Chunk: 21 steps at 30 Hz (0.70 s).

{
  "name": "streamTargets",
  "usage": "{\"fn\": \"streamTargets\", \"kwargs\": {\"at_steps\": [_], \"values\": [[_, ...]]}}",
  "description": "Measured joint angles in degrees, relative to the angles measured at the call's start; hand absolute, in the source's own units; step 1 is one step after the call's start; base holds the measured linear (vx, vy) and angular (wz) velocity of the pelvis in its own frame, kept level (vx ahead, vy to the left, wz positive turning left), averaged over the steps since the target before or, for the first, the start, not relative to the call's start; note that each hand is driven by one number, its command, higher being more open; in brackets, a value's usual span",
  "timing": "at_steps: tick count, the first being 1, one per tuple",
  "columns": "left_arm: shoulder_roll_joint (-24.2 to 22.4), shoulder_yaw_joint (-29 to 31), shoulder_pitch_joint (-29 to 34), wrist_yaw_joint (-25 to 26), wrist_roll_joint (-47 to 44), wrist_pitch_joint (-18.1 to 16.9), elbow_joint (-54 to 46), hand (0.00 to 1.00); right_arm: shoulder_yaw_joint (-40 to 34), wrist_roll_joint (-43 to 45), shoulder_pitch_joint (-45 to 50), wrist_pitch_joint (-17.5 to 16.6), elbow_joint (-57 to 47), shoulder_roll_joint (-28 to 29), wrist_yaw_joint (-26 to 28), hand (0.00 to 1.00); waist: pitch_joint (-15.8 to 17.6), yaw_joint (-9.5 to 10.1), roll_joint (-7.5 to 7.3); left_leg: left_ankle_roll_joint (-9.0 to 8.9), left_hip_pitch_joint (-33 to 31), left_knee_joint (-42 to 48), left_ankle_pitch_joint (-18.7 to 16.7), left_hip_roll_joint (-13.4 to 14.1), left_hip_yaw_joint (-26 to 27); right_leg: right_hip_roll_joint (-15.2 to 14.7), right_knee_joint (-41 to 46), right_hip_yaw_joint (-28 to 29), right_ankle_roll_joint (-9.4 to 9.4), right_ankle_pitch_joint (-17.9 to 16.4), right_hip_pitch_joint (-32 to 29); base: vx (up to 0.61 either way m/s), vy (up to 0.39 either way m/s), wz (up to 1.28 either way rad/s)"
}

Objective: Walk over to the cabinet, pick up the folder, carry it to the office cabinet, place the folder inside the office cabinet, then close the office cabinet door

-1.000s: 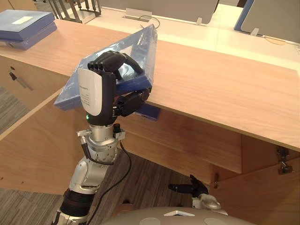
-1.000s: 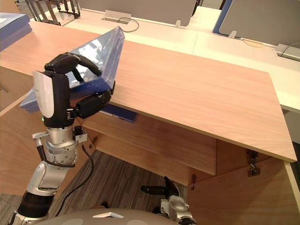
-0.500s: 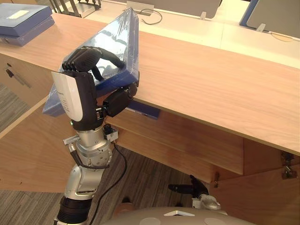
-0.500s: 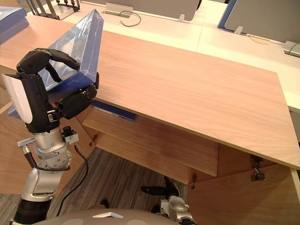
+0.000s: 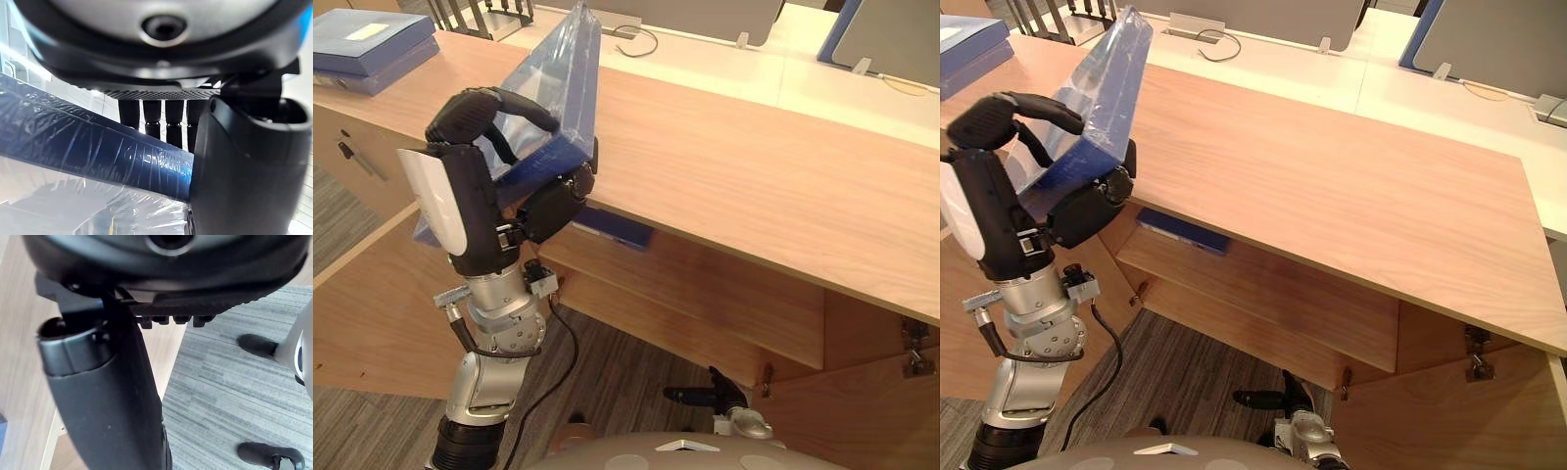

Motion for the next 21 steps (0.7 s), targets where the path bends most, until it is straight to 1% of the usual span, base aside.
{"fn": "streamTargets", "kwargs": {"at_steps": [4, 8, 11, 15, 18, 21], "values": [[-0.54, 0.38, 0.01, 0.36, -2.64, 0.16, -1.98, 0.0, 0.53, -0.01, -0.35, 0.0, 0.2, 0.02, -0.05, 1.0, -0.07, 0.09, -0.14, -0.01, 0.04, 0.03, 0.02, -0.01, -0.07, 0.0, 0.0, -0.02, 0.0, 0.0, 0.06, 0.0, 0.0, 0.0], [-1.44, 1.44, 0.03, 2.03, -9.22, 0.13, -4.99, 0.0, 0.7, -0.02, -0.6, -0.02, 0.86, 0.03, -0.04, 1.0, -0.08, 0.28, -0.16, 0.05, 0.19, 0.07, 0.27, -0.02, -0.36, 0.01, -0.01, -0.24, -0.01, 0.0, 0.44, -0.01, -0.003, 0.03], [-2.69, 2.22, 0.04, 2.61, -11.87, 0.14, -6.3, 0.0, 1.6, -0.07, -0.5, -0.01, 1.47, 0.03, -0.02, 1.0, -0.12, 0.45, -0.23, 0.07, 0.18, 0.06, 0.58, -0.06, -0.82, 0.02, 0.02, -0.7, -0.01, 0.0, 0.6, -0.02, -0.006, 0.07], [-3.04, 3.74, 0.04, 4.1, -14.3, 0.14, -7.4, 0.0, 2.3, -0.1, -0.48, -0.05, 2.86, 0.04, 0.11, 1.0, -0.13, 0.68, -0.22, 0.04, 0.17, 0.04, 0.9, -0.05, -1.4, 0.1, 0.06, -1.21, -0.04, -0.02, 0.95, -0.03, -0.01, 0.08], [-3.08, 5.93, 0.03, 5.37, -16.67, 0.0, -9.87, 0.0, 2.52, -0.19, -0.45, -0.04, 3.7, 0.05, 0.11, 1.0, -0.14, 1.01, -0.21, -0.03, 0.4, -0.11, 1.12, -0.06, -1.87, 0.15, 0.12, -1.58, -0.1, -0.06, 1.34, -0.03, -0.007, 0.07], [-3.28, 9.66, -0.01, 6.55, -18.27, -0.37, -12.05, 0.0, 2.54, -0.22, -0.56, -0.04, 4.41, 0.25, 0.16, 1.0, -0.43, 1.24, -0.21, -0.13, 1.39, -1.44, 1.97, -0.1, -2.41, 0.1, 0.92, -2.07, -0.56, -0.53, 1.68, -0.02, -0.012, 0.08]]}}
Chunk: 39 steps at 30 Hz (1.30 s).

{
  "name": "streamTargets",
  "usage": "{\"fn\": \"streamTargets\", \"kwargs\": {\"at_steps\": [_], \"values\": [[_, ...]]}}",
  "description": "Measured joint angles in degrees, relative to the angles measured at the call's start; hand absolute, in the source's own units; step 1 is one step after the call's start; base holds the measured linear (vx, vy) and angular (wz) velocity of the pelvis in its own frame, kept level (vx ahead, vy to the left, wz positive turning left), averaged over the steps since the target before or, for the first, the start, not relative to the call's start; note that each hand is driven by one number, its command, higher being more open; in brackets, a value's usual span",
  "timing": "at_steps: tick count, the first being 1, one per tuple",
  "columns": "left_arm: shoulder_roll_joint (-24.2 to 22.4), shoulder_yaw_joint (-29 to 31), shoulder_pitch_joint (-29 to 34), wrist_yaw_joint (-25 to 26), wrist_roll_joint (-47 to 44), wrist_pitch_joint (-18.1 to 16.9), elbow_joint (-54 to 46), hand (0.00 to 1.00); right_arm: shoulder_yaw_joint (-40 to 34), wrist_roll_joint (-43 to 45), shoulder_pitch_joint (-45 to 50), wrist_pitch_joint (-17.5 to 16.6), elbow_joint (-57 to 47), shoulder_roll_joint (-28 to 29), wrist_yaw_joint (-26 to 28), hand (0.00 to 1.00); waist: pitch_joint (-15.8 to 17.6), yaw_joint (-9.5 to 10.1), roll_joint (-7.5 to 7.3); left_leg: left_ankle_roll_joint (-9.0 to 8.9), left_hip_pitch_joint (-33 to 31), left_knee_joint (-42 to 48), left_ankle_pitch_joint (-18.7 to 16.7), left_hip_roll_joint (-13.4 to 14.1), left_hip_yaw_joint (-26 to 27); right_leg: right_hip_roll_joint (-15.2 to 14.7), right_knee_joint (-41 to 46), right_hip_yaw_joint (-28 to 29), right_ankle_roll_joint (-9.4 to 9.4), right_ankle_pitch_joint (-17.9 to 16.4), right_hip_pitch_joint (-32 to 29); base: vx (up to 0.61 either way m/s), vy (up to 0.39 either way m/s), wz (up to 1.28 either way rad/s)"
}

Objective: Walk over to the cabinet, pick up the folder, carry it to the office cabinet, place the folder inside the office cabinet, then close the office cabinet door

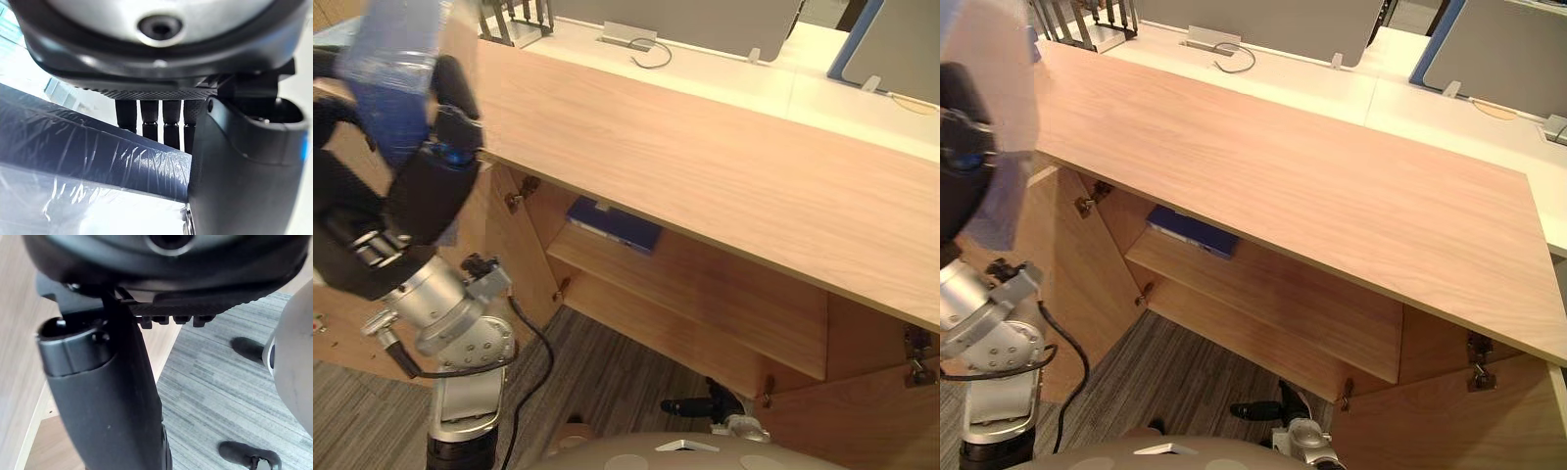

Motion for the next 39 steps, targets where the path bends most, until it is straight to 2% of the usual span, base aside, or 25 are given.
{"fn": "streamTargets", "kwargs": {"at_steps": [4, 10, 15, 19, 21, 26, 28, 35, 39], "values": [[-1.27, 4.71, 0.0, 0.07, -4.61, -2.38, -1.72, 0.0, -0.02, 0.0, 0.08, 0.01, 0.24, 0.14, 0.38, 1.0, -0.62, 0.17, -0.11, -0.22, 0.69, -1.77, 1.31, -0.02, -0.94, -0.09, 0.97, -0.98, -0.22, -0.52, -0.01, -0.03, -0.013, 0.12], [-1.81, 7.29, 0.0, -1.01, -10.8, -4.78, -3.12, 0.0, -0.06, 0.0, 0.04, 0.02, 0.24, 0.23, 0.9, 1.0, -1.0, 0.2, -0.21, -0.24, 0.7, -1.92, 1.77, -0.07, -1.38, -0.08, 1.06, -1.26, -0.32, -0.58, 0.26, -0.03, -0.005, 0.05], [-2.22, 7.79, 0.01, -5.57, -17.24, -6.56, -3.21, 0.0, -0.24, 0.01, 0.05, 0.09, 0.28, 0.23, 1.11, 1.0, -1.01, 0.15, -0.18, -0.26, 0.77, -2.64, 2.39, -0.11, -1.69, -0.09, 1.07, -1.65, -0.16, -0.48, 0.23, -0.01, -0.017, 0.04], [-3.46, 7.65, 0.02, -12.17, -27.85, -8.78, -2.9, 0.0, -1.08, 0.01, 0.04, 0.24, 0.34, 0.22, 1.24, 1.0, -0.98, 0.28, -0.04, -0.25, 0.65, -2.67, 2.4, -0.15, -1.71, -0.08, 0.96, -1.67, -0.08, -0.44, 0.24, 0.0, 0.0, 0.0], [-3.56, 7.35, 0.06, -17.82, -36.66, -9.69, -1.61, 0.0, -1.19, 0.01, 0.03, 0.36, 0.35, 0.19, 1.56, 1.0, -0.92, 0.38, 0.08, -0.25, 0.64, -2.63, 2.4, -0.16, -1.7, -0.07, 0.94, -1.67, -0.07, -0.43, 0.29, 0.0, 0.0, 0.0], [-3.21, 4.43, 0.82, -31.81, -56.35, -9.26, 2.99, 0.0, -2.26, -0.06, -0.07, 0.8, 0.36, 0.13, 3.4, 1.0, -0.85, 0.41, 0.55, -0.24, 0.63, -2.55, 2.39, -0.18, -1.68, -0.07, 0.95, -1.66, -0.07, -0.43, 0.35, 0.0, 0.0, 0.0], [-2.64, 3.35, 2.13, -34.92, -60.34, -8.26, 4.22, 0.0, -2.27, -0.1, -0.06, 1.04, 0.36, 0.1, 3.65, 1.0, -0.95, 0.26, 0.87, -0.23, 0.65, -2.54, 2.38, -0.18, -1.58, -0.07, 0.94, -1.58, -0.06, -0.43, 0.35, 0.0, 0.0, 0.0], [6.38, -1.36, 5.24, -44.89, -71.09, -3.63, 8.61, 0.0, -2.22, -0.19, -0.19, 1.81, 0.33, -1.37, 5.32, 1.0, -0.95, 0.38, 2.67, -0.16, 0.68, -2.53, 2.34, -0.14, -1.36, -0.05, 0.92, -1.42, -0.04, -0.41, 0.34, 0.0, 0.0, 0.0], [10.03, -1.12, 6.87, -48.67, -73.68, -3.22, 8.64, 0.0, -2.0, -0.06, -0.33, 1.87, -2.19, -3.2, 6.79, 1.0, -0.98, 0.32, 2.79, -0.12, 0.74, -2.55, 2.29, -0.1, -1.0, -0.04, 0.86, -1.1, 0.0, -0.38, 0.26, 0.0, 0.001, -0.04]]}}
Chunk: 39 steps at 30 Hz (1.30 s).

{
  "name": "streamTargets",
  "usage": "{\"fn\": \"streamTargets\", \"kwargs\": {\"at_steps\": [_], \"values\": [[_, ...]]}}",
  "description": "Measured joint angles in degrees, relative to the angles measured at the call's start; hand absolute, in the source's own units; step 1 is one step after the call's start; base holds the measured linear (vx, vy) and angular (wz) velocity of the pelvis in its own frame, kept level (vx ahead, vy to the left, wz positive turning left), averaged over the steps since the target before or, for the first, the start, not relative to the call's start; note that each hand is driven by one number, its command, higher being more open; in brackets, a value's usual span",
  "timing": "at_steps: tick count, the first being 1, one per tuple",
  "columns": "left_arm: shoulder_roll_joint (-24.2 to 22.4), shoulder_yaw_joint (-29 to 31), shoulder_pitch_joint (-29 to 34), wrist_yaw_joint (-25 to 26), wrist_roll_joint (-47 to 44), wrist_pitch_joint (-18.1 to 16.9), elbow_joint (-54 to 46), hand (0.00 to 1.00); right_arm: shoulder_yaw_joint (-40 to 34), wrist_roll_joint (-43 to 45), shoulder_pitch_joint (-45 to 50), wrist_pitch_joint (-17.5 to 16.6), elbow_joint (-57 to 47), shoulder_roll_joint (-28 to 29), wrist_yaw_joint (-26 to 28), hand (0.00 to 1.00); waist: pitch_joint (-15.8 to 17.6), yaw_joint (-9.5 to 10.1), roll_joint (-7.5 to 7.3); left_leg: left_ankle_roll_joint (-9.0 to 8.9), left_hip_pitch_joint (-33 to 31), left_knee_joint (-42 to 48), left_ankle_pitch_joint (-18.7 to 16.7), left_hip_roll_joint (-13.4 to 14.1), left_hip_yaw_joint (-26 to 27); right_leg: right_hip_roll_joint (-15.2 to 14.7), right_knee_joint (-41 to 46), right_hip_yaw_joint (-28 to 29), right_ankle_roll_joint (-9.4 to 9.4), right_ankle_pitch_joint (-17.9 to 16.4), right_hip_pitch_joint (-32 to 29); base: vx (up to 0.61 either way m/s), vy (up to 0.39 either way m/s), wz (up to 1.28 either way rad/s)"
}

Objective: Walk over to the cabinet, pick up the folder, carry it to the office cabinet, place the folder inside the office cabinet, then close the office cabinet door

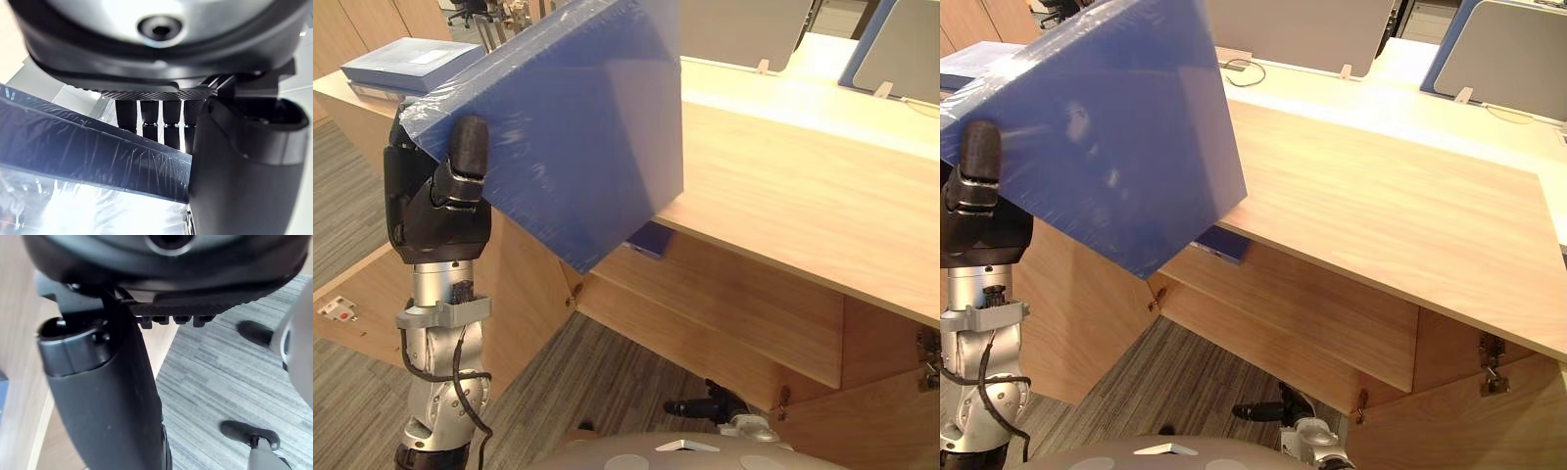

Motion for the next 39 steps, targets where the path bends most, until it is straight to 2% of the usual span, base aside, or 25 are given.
{"fn": "streamTargets", "kwargs": {"at_steps": [2, 5, 7, 10, 14, 17, 25, 33, 37, 39], "values": [[1.44, 1.23, 0.86, -1.63, -1.29, 0.02, 0.07, 0.0, 0.03, 0.03, 0.42, 0.11, -4.08, -1.85, 1.14, 1.0, 0.0, -0.04, -0.01, 0.0, 0.07, 0.0, -0.06, 0.05, 0.28, -0.02, -0.04, 0.24, 0.06, 0.07, -0.09, 0.0, 0.005, -0.06], [6.13, 4.7, 3.89, -4.55, -4.48, 0.62, 0.04, 0.0, -0.23, 0.91, 1.99, 0.06, -15.44, -7.33, 4.28, 1.0, -0.02, -0.75, -0.03, -0.13, 0.43, -0.04, -0.15, 0.14, 0.65, -0.04, 0.07, 0.5, 0.08, 0.11, -0.08, 0.0, 0.005, -0.06], [9.2, 7.03, 5.35, -7.56, -6.52, 1.45, 0.05, 0.0, -2.4, 5.12, 2.93, -0.46, -22.35, -12.47, 6.91, 1.0, -0.11, -0.47, -0.17, -0.08, 0.82, -0.05, -0.41, 0.16, 1.15, -0.1, 0.09, 0.99, 0.08, 0.1, 0.03, 0.0, 0.011, -0.1], [11.24, 8.44, 6.41, -10.27, -7.96, 1.92, 0.08, 0.0, -6.0, 8.41, 3.5, -0.66, -27.67, -17.32, 8.6, 1.0, -0.3, -0.61, -0.42, -0.15, 0.9, 0.02, -0.62, 0.17, 1.43, -0.15, 0.08, 1.27, 0.11, 0.12, 0.02, 0.0, 0.008, -0.06], [11.53, 9.99, 6.95, -13.61, -10.28, 3.18, 0.54, 0.0, -9.01, 13.21, 5.54, -0.87, -34.44, -22.28, 11.88, 1.0, -0.31, -1.06, -0.43, -0.21, 0.96, 0.3, -1.12, 0.22, 1.86, -0.17, 0.07, 1.68, 0.13, 0.12, 0.0, 0.01, 0.004, -0.04], [11.57, 10.26, 7.34, -15.82, -11.52, 4.03, 0.67, 0.0, -10.32, 16.05, 5.56, -1.35, -36.43, -22.82, 13.22, 1.0, -0.32, -1.73, -0.44, -0.15, 0.93, 1.05, -1.77, 0.31, 2.34, -0.17, 0.06, 2.13, 0.14, 0.12, 0.0, 0.02, 0.007, -0.09], [11.57, 11.17, 7.15, -18.76, -13.82, 5.13, 1.68, 0.0, -10.38, 18.51, 5.68, -1.33, -37.54, -22.82, 16.77, 1.0, -0.36, -1.7, -0.37, -0.08, 0.78, 2.0, -2.85, 0.24, 2.82, -0.28, -0.01, 2.64, 0.19, 0.11, 0.02, 0.01, 0.005, -0.03], [10.82, 14.24, 7.15, -19.0, -15.0, 6.02, 2.0, 0.0, -10.98, 18.35, 5.67, -1.28, -37.52, -21.61, 16.82, 1.0, -0.25, -1.71, -0.19, -0.08, 0.78, 1.98, -2.91, 0.16, 2.73, -0.33, -0.01, 2.58, 0.29, 0.02, 0.01, 0.0, 0.0, 0.0], [10.75, 18.56, 7.42, -18.95, -15.12, 6.06, 2.09, 0.0, -12.76, 17.58, 5.56, -1.26, -37.16, -19.16, 16.25, 1.0, -0.23, -1.67, -0.16, -0.08, 0.76, 1.96, -2.91, 0.16, 2.55, -0.33, 0.08, 2.39, 0.31, -0.14, 0.02, 0.0, 0.0, 0.0], [10.36, 20.05, 8.73, -18.9, -15.23, 6.06, 2.08, 0.0, -12.78, 13.71, 4.63, -1.29, -35.37, -17.58, 14.92, 1.0, -0.23, -1.57, -0.16, -0.08, 0.76, 1.96, -2.91, 0.13, 2.51, -0.37, 0.09, 2.33, 0.3, -0.15, 0.03, 0.0, 0.0, 0.0]]}}
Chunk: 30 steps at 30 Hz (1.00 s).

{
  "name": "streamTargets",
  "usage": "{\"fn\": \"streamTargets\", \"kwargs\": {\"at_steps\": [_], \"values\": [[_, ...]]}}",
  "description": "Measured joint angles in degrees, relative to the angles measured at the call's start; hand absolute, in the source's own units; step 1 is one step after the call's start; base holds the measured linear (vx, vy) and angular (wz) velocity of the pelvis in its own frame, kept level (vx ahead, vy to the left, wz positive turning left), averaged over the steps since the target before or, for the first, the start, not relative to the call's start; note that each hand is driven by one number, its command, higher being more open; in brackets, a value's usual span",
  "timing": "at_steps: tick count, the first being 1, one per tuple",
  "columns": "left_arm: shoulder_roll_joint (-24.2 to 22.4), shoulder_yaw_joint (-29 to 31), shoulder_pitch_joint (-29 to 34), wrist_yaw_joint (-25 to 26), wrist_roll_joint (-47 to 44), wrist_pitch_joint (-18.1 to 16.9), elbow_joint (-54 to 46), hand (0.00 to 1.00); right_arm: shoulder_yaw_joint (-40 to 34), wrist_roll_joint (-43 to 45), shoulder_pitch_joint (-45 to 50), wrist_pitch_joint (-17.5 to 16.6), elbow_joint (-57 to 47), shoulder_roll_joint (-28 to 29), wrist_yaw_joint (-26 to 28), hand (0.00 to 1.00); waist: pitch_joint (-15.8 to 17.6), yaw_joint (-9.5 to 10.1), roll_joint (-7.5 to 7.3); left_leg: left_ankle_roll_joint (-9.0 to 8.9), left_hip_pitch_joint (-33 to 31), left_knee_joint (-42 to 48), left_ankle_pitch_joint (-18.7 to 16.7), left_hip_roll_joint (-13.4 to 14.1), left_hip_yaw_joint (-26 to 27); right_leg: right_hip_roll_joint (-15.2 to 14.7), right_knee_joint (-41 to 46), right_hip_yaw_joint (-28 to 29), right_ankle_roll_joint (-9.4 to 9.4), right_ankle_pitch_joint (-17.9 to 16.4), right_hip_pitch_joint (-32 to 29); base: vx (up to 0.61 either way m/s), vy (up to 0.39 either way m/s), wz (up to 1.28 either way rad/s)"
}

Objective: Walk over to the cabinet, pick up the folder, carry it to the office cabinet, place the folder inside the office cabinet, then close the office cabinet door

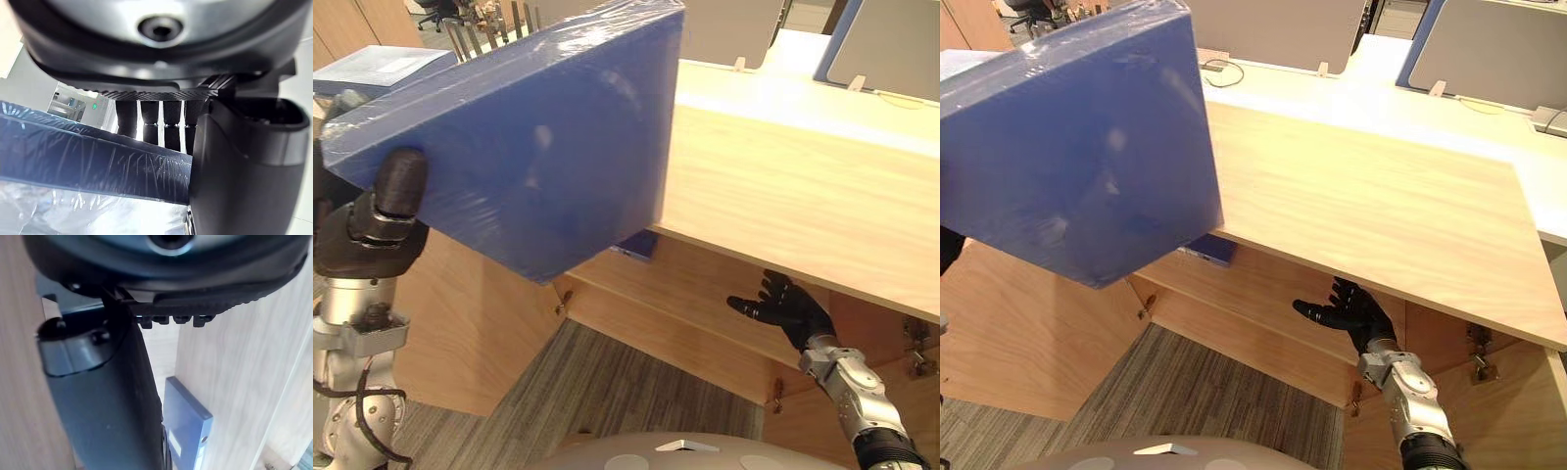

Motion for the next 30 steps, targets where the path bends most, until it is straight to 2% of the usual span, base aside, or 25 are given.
{"fn": "streamTargets", "kwargs": {"at_steps": [5, 8, 9, 10, 11, 12, 14, 17, 22, 30], "values": [[-1.28, -2.19, 2.33, -0.21, -0.54, 0.37, -0.51, 0.0, 2.09, -9.35, -1.38, 0.01, 6.26, 2.29, -2.44, 1.0, 0.0, 0.42, 0.0, 0.01, -0.03, 0.07, 0.01, -0.35, -0.82, -0.3, 0.02, -0.79, 0.03, -0.1, 0.54, 0.0, 0.009, 0.09], [-1.17, -9.1, 1.85, -0.27, -1.25, 1.0, -0.61, 0.0, 6.87, -11.45, -2.68, 0.07, 10.34, 2.35, -2.38, 1.0, -0.01, 1.14, 0.02, 0.12, 0.0, 0.1, 0.05, -0.88, -1.37, -0.78, 0.1, -1.37, 0.08, -0.16, 1.01, -0.01, 0.024, 0.12], [0.13, -13.74, 1.7, -0.79, -2.64, 2.63, -0.78, 0.0, 9.8, -11.6, -4.27, 0.17, 12.74, 2.43, -2.23, 1.0, 0.0, 1.53, -0.01, 0.16, 0.0, 0.22, 0.05, -1.06, -1.44, -0.97, 0.19, -1.44, 0.08, -0.15, 1.12, -0.02, 0.025, 0.06], [1.45, -15.87, 1.73, -1.07, -2.9, 3.69, -0.78, 0.0, 10.97, -11.63, -5.0, 0.18, 13.57, 2.49, -2.09, 1.0, 0.03, 1.55, -0.04, 0.17, 0.0, 0.3, 0.05, -1.12, -1.52, -1.02, 0.21, -1.51, 0.09, -0.15, 1.21, -0.02, 0.024, 0.07], [6.51, -21.56, 2.0, -1.66, -3.07, 7.01, -0.76, 0.0, 13.98, -11.65, -6.77, 0.21, 14.62, 2.53, -1.83, 1.0, 0.15, 1.46, 0.02, 0.31, -0.02, 0.83, -0.04, -1.22, -1.72, -1.11, 0.25, -1.72, 0.1, -0.14, 1.49, -0.02, 0.01, 0.05], [7.6, -22.61, 2.01, -1.72, -3.07, 7.72, -0.75, 0.0, 14.47, -11.65, -7.11, 0.21, 14.72, 2.54, -1.77, 1.0, 0.18, 1.43, 0.05, 0.35, -0.04, 0.97, -0.07, -1.22, -1.74, -1.12, 0.28, -1.73, 0.1, -0.14, 1.52, -0.02, 0.009, 0.03], [13.88, -28.35, 2.03, -3.9, -3.2, 13.27, -0.75, 0.0, 17.05, -11.63, -9.96, 0.2, 15.56, 2.6, -1.0, 1.0, 0.6, 1.14, 0.55, 0.39, 0.21, 1.42, -0.09, -1.25, -1.73, -1.27, 0.86, -1.61, 0.13, -0.12, 1.59, 0.0, 0.0, 0.0], [15.22, -29.72, 2.0, -5.93, -4.38, 15.28, -0.33, 0.0, 18.35, -11.62, -11.47, 0.16, 17.29, 2.61, -0.67, 1.0, 0.79, 1.12, 0.74, 0.41, 1.27, 2.09, -0.1, -1.25, -1.4, -1.31, 1.06, -1.21, 0.13, -0.13, 2.65, 0.0, 0.0, 0.0], [16.08, -29.82, 1.53, -6.97, -6.54, 15.1, 0.03, 0.0, 20.58, -11.63, -11.47, 0.14, 21.07, 2.6, -0.54, 1.0, 0.88, 1.66, 0.9, 0.62, 3.11, 2.1, -0.37, -1.21, -1.35, -1.28, 0.98, -0.66, 0.48, -0.47, 4.83, -0.04, 0.003, 0.01], [17.0, -30.22, 1.86, -8.03, -6.83, 15.11, 0.86, 0.0, 21.73, -11.63, -11.16, 0.15, 22.77, 2.62, 0.42, 1.0, 0.97, 1.58, 1.11, 0.74, 3.19, 1.98, -0.1, -0.7, -1.35, -0.82, 0.94, -0.52, 0.82, -0.32, 5.03, -0.04, -0.01, 0.0]]}}
